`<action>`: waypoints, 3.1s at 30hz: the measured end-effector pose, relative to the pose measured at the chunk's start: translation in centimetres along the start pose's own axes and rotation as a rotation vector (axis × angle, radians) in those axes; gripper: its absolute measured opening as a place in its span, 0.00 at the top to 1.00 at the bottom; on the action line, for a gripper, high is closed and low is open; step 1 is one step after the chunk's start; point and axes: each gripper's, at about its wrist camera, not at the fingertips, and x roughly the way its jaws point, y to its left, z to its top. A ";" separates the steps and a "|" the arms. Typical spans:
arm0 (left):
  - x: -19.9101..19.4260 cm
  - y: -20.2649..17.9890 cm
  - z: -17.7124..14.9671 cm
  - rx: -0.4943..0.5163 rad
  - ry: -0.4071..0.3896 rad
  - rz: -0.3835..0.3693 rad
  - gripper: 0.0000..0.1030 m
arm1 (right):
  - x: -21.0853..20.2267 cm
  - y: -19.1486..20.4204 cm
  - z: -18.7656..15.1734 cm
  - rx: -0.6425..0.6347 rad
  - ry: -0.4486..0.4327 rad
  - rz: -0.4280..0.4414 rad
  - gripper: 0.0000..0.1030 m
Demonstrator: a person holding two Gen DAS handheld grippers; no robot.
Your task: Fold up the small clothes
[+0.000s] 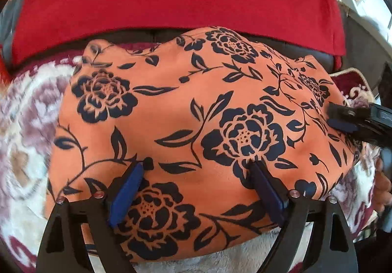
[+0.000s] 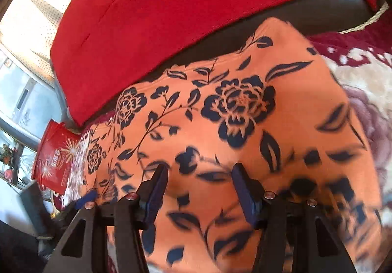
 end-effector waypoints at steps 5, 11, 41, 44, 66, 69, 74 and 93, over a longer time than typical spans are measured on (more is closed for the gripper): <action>-2.8 1.3 -0.9 -0.046 -0.040 -0.050 0.13 | -5.6 -3.2 -3.3 0.166 -0.087 0.135 0.32; -5.0 1.1 -1.9 -0.128 -0.105 -0.125 0.13 | -11.2 -8.5 -7.6 0.383 -0.226 0.289 0.32; -2.7 1.1 0.3 -0.110 -0.103 0.057 0.03 | -7.9 -13.5 -8.7 0.671 -0.225 0.342 0.33; -2.4 -0.7 0.4 -0.021 -0.119 0.080 0.00 | -8.2 -13.1 -8.6 0.670 -0.240 0.317 0.33; 1.4 -0.3 2.8 -0.076 0.003 0.106 0.00 | -6.1 -11.5 -6.8 0.602 -0.361 0.250 0.44; 0.8 0.9 3.8 -0.123 -0.030 0.158 0.00 | -5.9 -11.4 -6.4 0.587 -0.379 0.221 0.54; -1.3 6.6 4.7 -0.292 -0.106 0.210 0.00 | -5.9 -11.2 -6.4 0.574 -0.397 0.193 0.78; -8.6 21.0 0.3 -0.721 -0.227 0.462 0.00 | -4.7 15.9 -6.9 -0.005 -0.336 0.247 0.81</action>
